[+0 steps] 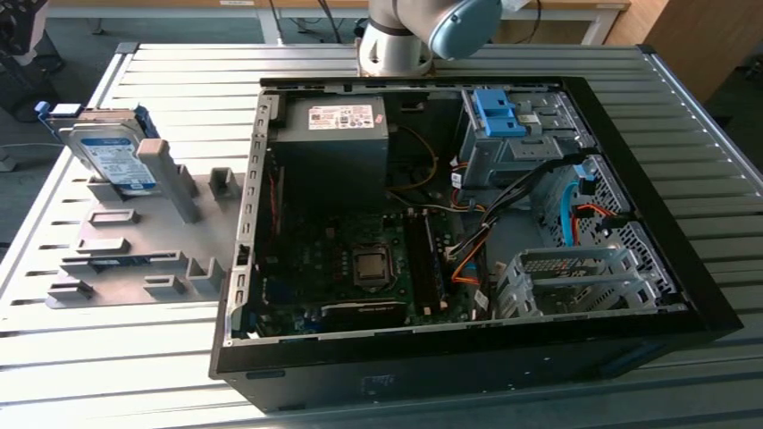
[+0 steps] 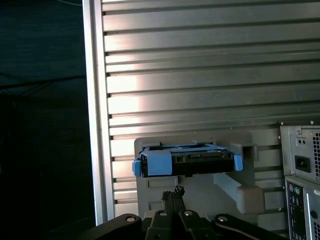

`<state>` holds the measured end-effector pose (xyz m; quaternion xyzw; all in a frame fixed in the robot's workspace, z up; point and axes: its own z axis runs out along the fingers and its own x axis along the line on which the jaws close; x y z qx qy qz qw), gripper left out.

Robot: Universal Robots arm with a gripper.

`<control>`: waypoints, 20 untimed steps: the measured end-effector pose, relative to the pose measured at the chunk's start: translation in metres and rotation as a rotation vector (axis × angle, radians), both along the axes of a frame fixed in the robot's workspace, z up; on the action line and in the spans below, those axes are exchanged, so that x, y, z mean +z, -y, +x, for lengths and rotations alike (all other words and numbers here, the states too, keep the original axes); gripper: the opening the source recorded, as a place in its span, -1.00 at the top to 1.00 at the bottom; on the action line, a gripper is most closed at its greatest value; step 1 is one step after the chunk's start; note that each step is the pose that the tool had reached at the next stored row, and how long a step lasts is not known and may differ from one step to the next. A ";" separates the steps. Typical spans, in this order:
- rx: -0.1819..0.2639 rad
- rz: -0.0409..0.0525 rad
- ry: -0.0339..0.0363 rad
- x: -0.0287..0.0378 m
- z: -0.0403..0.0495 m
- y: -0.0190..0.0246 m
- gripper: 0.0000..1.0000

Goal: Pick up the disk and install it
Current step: 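Pick up the disk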

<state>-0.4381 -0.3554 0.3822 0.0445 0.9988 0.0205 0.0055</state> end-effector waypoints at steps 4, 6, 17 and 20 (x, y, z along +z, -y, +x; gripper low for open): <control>0.000 0.0000 0.0000 0.0000 0.0000 0.0000 0.79; 0.001 0.0000 0.0000 0.0000 0.0000 0.0000 0.79; 0.081 0.0000 0.0000 0.0000 0.0000 0.0000 0.79; 0.128 0.0001 0.0001 -0.0001 0.0000 0.0000 0.79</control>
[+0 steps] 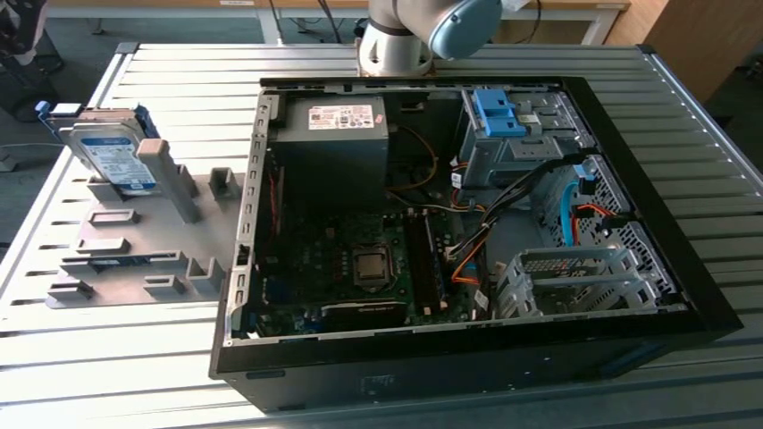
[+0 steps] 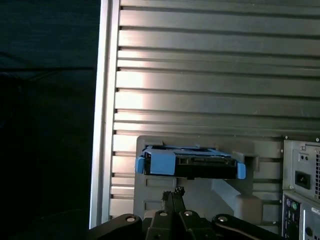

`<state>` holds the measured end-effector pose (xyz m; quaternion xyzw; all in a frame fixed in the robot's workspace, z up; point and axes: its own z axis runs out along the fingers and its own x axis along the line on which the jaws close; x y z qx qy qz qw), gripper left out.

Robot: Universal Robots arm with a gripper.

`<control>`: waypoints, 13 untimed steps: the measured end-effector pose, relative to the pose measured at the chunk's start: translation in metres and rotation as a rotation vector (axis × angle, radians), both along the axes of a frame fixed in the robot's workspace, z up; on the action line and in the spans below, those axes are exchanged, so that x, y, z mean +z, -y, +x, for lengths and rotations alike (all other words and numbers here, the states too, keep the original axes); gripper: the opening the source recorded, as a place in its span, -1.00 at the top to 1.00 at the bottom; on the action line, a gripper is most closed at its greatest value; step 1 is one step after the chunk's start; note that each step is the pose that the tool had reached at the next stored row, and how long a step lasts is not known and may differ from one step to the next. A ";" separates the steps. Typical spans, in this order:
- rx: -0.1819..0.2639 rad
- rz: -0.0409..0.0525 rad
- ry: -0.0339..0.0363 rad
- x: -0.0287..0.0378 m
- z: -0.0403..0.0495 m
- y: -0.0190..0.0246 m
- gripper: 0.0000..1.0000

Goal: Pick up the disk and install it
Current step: 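Pick up the disk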

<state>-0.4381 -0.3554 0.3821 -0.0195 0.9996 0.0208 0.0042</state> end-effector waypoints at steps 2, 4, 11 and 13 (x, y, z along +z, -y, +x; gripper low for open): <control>0.029 -0.0001 0.0000 0.0000 0.0000 0.0000 0.79; 0.058 0.0000 0.0000 0.0000 0.0000 0.0000 0.79; 0.160 0.0000 0.0000 0.0000 0.0000 0.0000 0.79; 0.190 0.0000 0.0000 0.0000 0.0000 0.0000 0.79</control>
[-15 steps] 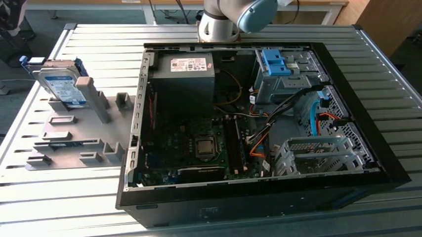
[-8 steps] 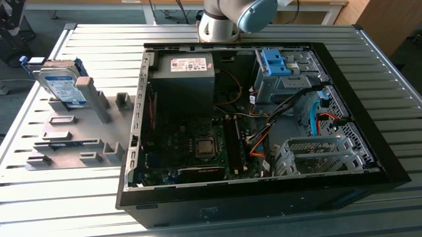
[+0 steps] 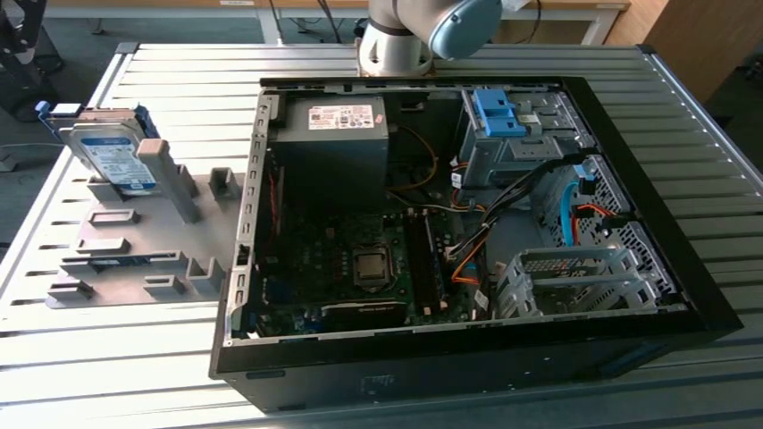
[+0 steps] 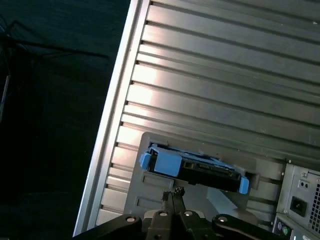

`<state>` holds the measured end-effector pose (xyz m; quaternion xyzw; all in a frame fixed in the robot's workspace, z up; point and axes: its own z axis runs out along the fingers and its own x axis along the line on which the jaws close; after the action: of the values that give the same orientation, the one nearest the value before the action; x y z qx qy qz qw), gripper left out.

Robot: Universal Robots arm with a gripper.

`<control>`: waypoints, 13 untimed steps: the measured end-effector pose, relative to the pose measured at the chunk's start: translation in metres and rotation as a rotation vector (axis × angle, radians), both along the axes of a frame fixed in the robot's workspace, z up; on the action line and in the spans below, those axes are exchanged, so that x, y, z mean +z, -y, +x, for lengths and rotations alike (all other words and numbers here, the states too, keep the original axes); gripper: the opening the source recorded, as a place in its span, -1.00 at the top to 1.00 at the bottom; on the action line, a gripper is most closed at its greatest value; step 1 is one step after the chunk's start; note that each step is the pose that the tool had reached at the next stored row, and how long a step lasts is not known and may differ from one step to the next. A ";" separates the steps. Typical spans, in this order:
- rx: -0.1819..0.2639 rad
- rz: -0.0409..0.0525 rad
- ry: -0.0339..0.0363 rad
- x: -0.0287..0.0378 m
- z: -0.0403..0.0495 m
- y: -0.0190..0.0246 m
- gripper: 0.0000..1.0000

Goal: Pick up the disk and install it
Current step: 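Pick up the disk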

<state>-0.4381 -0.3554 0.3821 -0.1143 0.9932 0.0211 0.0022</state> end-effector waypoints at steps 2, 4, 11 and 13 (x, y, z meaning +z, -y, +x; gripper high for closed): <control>0.030 0.0000 -0.0001 0.0000 0.0000 0.0000 0.79; 0.058 0.0000 -0.0001 0.0000 0.0000 0.0000 0.79; 0.165 0.0000 -0.0001 0.0000 0.0000 0.0000 0.79; 0.196 0.0000 -0.0001 0.0000 0.0000 0.0000 0.79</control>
<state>-0.4381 -0.3554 0.3821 -0.2110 0.9773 0.0212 0.0001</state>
